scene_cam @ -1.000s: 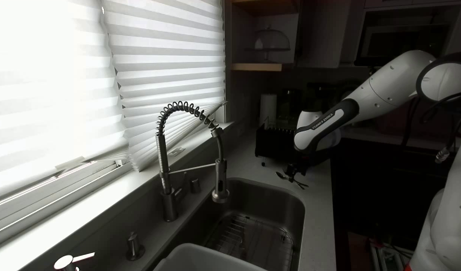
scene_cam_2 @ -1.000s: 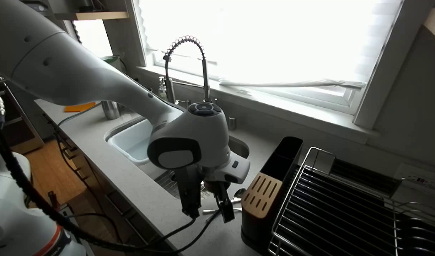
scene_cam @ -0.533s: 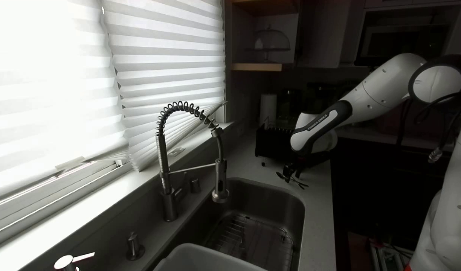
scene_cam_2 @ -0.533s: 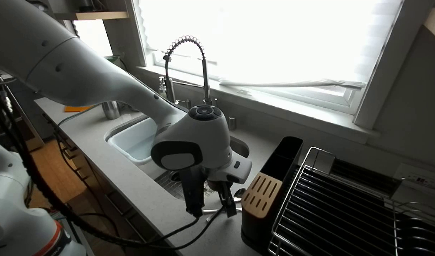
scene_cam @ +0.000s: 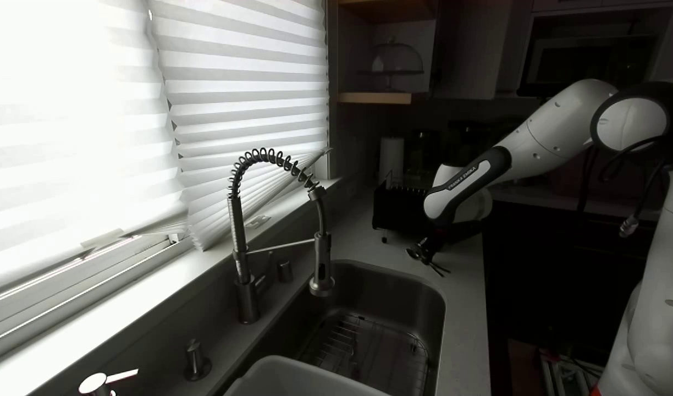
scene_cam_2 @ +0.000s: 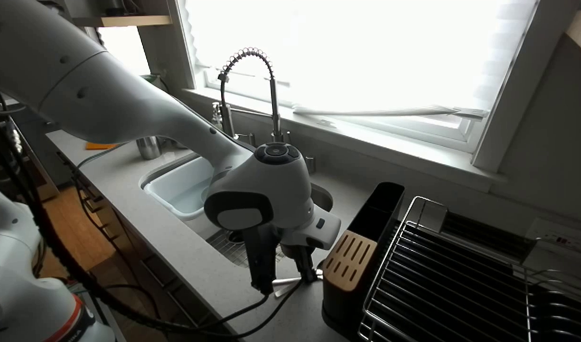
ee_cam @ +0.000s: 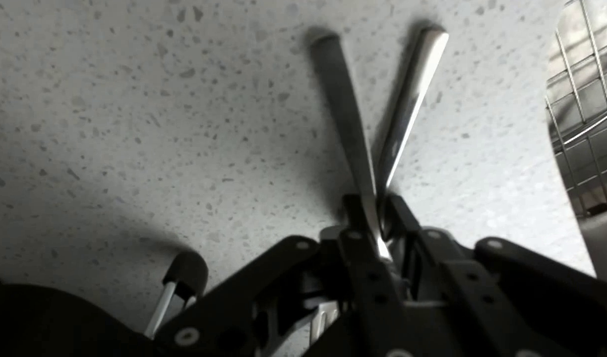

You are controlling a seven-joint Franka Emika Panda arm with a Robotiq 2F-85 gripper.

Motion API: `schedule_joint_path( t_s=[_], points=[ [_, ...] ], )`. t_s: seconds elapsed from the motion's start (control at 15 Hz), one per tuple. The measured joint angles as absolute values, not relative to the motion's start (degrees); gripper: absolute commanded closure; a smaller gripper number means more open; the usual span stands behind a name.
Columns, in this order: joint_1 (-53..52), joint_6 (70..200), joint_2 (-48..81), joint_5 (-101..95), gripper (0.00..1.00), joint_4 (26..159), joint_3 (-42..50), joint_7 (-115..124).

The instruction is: Put the spoon and fork in the drying rack

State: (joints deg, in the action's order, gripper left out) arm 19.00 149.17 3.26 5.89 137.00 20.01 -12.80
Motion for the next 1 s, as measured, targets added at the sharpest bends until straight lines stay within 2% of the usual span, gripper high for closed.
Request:
schedule_joint_path(
  t_s=[1.0],
  points=[
    [18.7, 147.7, -0.2, 5.7, 0.98, 136.0, 18.6, -12.8]
  ],
)
